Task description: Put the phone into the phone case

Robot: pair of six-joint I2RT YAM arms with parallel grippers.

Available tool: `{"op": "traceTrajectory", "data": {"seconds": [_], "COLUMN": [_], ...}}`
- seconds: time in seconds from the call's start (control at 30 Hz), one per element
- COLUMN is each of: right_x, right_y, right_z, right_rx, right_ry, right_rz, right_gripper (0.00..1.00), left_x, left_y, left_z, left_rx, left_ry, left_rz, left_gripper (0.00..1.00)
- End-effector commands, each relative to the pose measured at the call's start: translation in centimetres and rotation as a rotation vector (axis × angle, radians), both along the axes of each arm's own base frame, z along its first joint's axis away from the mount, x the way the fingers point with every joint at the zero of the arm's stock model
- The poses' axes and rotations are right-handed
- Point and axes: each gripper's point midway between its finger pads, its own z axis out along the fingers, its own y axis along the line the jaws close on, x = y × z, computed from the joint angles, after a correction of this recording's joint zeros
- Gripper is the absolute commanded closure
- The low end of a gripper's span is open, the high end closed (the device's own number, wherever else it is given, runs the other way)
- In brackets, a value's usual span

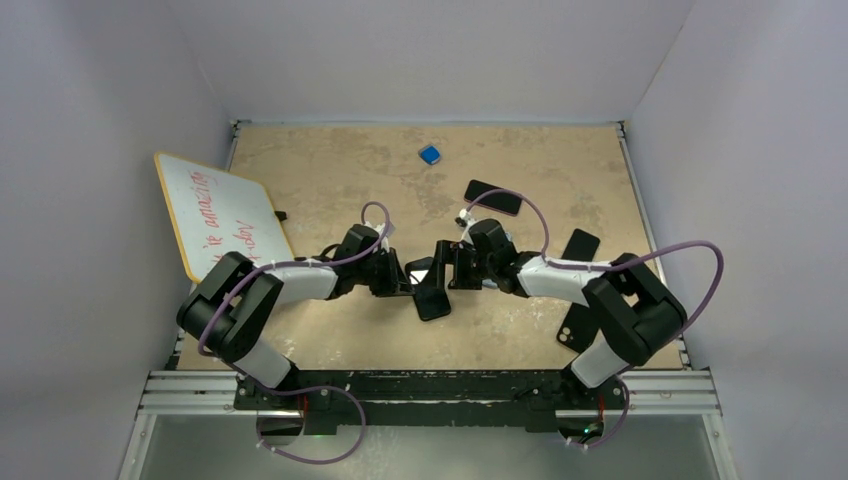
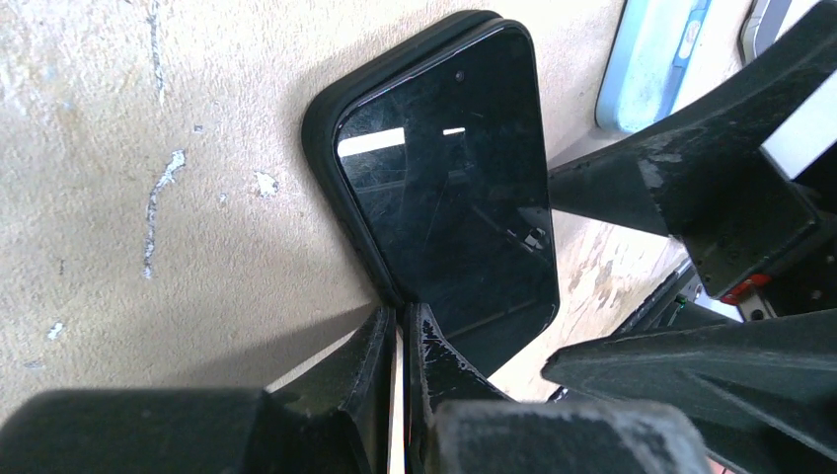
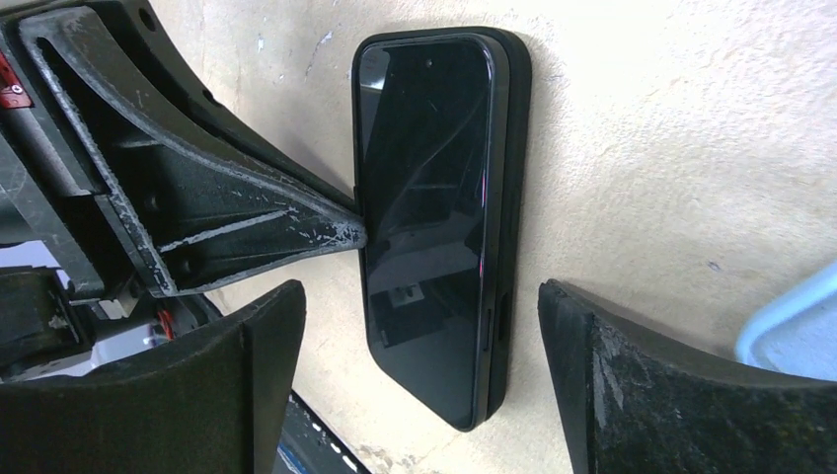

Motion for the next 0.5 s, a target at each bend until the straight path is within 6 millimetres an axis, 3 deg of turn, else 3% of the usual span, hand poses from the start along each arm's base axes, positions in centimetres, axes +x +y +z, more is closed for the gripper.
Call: {"op": "traceTrajectory", "data": {"seconds": [0.0, 0.23, 0.47], "right_x": [-0.5, -1.5, -1.7], "right_y": [1.2, 2.4, 5.4], "right_z": [-0.5, -0.6, 4.7], "right_rx": [0.074, 0.154, 0.440], "right_ry": [0.021, 0.099, 0.148], "right_rz": [0.033, 0.064, 0.087], "right_gripper": [0.10, 0.08, 0.11], "left_x": [0.7, 0.6, -0.7], "left_y": [1.0, 1.7, 2.6], "left_z": [-0.7, -1.1, -2.5], "left_rx": [0.066, 0.106, 0.136], "left_ry": [-0.027, -0.028, 0.004], "left_rz": [0.023, 0.031, 0.020], "left_gripper": [0.92, 0.92, 0.94]}}
